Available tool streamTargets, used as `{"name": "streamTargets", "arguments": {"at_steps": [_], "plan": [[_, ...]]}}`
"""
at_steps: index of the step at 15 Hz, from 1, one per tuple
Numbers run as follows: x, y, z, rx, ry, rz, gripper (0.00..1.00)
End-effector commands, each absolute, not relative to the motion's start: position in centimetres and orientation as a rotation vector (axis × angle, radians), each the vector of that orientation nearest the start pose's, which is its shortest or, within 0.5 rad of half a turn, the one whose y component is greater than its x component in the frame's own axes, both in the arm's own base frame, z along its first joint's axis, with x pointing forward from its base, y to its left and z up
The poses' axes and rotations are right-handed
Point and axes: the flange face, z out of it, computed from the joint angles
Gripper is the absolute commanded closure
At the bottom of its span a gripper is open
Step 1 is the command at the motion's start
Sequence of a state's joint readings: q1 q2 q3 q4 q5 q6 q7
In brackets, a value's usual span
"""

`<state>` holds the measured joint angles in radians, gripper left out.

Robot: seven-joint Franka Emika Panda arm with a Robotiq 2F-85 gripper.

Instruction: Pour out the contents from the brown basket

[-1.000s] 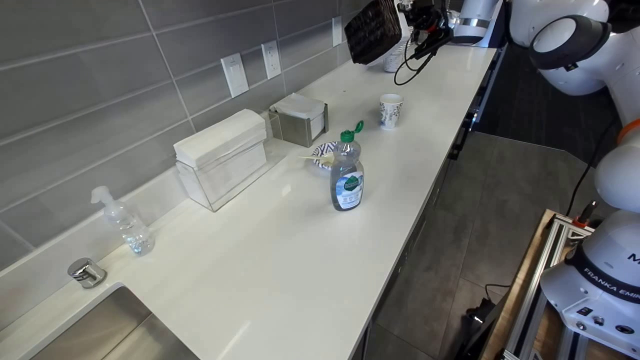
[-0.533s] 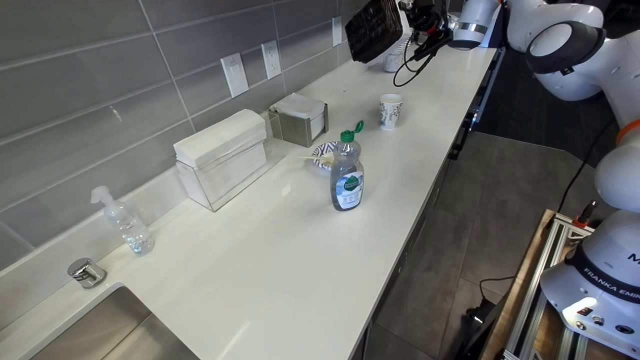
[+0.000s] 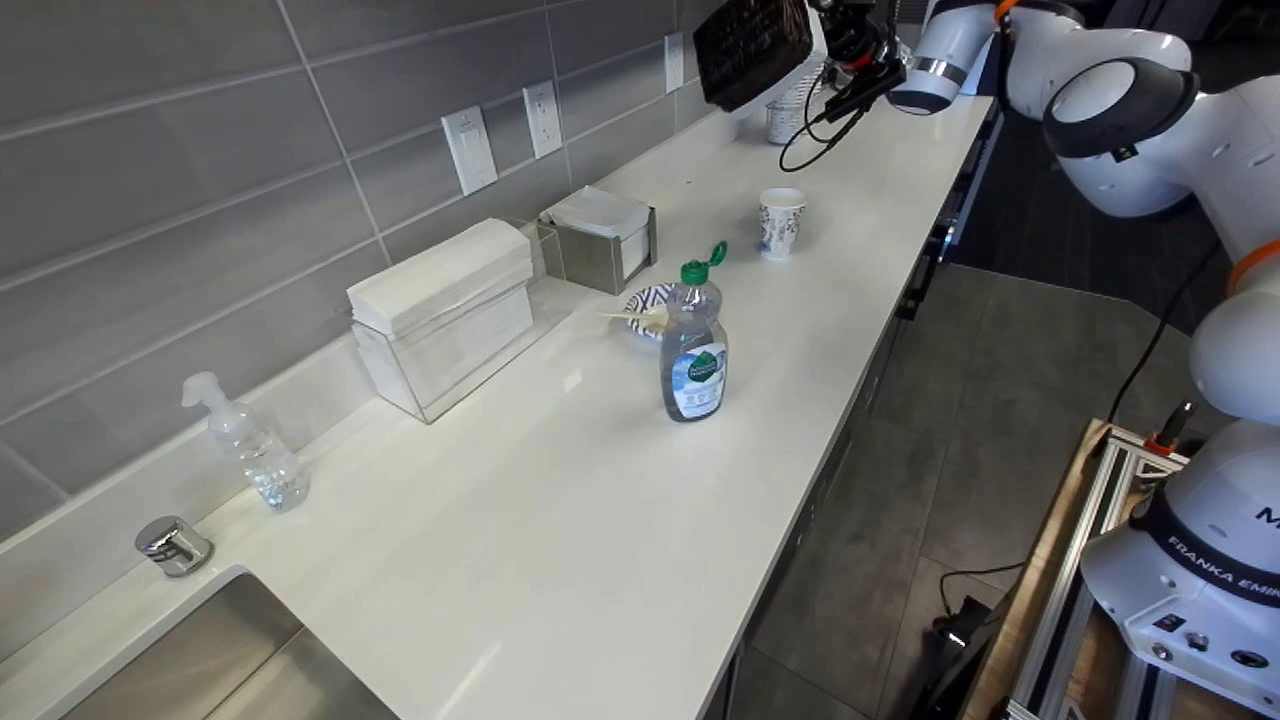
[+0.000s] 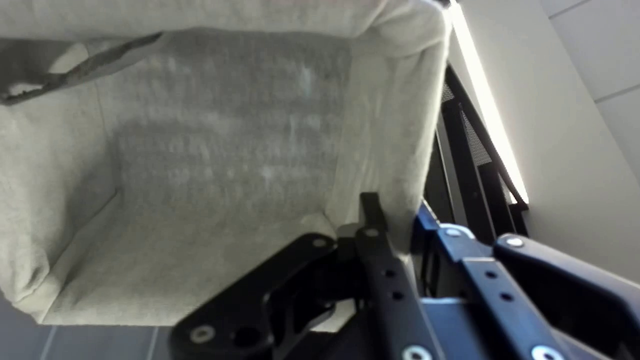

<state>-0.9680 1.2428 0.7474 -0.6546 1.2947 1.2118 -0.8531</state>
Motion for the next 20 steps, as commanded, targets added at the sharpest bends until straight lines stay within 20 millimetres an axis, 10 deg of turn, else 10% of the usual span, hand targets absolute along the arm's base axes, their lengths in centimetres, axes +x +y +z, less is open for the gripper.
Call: {"name": "streamTargets", "arguments": {"at_steps": [1,20], "plan": [[64.5,-40.6,42.1,-1.195,-0.333,-0.955,0.96],[63.4,-42.9,40.7,-0.781,-0.266,-0.966,0.96]]}}
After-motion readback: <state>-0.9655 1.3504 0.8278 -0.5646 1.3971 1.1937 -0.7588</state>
